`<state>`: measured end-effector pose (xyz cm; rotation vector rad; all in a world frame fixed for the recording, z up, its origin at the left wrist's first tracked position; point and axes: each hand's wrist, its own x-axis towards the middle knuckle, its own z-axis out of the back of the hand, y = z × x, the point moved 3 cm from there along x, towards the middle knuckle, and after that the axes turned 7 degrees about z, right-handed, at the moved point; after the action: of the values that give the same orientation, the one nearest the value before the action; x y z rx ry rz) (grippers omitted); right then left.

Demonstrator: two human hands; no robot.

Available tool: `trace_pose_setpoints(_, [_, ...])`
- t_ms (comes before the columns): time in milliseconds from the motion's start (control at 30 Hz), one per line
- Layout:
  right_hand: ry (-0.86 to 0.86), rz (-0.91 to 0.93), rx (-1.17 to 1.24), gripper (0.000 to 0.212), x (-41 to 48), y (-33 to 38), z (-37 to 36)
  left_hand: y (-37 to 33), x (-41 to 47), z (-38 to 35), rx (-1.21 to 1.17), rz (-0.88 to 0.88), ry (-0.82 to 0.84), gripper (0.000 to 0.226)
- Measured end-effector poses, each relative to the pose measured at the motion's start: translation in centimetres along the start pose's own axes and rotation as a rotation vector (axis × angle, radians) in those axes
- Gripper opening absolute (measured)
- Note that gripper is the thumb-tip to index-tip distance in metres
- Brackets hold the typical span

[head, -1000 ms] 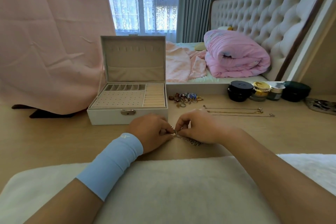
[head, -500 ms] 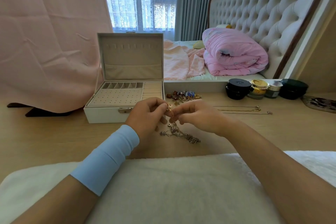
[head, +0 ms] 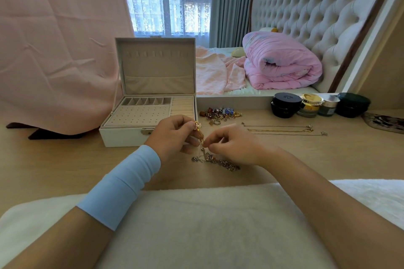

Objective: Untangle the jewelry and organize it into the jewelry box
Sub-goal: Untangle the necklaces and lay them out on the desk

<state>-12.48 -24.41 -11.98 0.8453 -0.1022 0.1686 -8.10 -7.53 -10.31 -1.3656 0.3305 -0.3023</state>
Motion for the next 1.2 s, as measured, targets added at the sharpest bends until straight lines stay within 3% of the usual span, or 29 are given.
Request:
trace_pose_setpoints(100, [0.061,-0.022,-0.166,0.003,-0.1,-0.1,-0.6,0.0,0.1,0.2,0.017,0.015,-0.019,0.019])
trace_pose_setpoints(167, [0.064,-0.024,-0.208,0.009,0.0,-0.3,-0.7,-0.1,0.1,0.3,-0.043,0.032,-0.022,0.019])
trace_pose_setpoints(467, [0.099,-0.014,-0.186,0.013,-0.1,-0.5,0.0,0.1,0.1,0.2,-0.238,0.062,-0.073,0.021])
trace_pose_setpoints(733, [0.171,-0.054,-0.217,0.017,-0.4,-0.6,1.1,0.2,0.4,2.1,0.394,-0.032,-0.061,0.018])
trace_pose_setpoints(867, [0.111,-0.044,-0.259,0.038,-0.6,0.0,0.3,-0.3,-0.1,1.8,0.251,-0.057,-0.077,0.012])
trace_pose_setpoints(967, [-0.008,0.058,-0.006,0.028,-0.1,0.9,-0.7,-1.1,-0.5,0.7,-0.023,-0.106,0.008,0.01])
trace_pose_setpoints(1067, [-0.066,0.126,0.253,0.004,0.2,2.0,-0.5,-1.3,-0.6,0.0,0.086,-0.237,0.033,0.015])
trace_pose_setpoints(1200, [-0.146,0.028,0.281,0.014,0.0,1.3,1.2,-0.5,0.0,0.6,0.275,-0.262,-0.049,0.013])
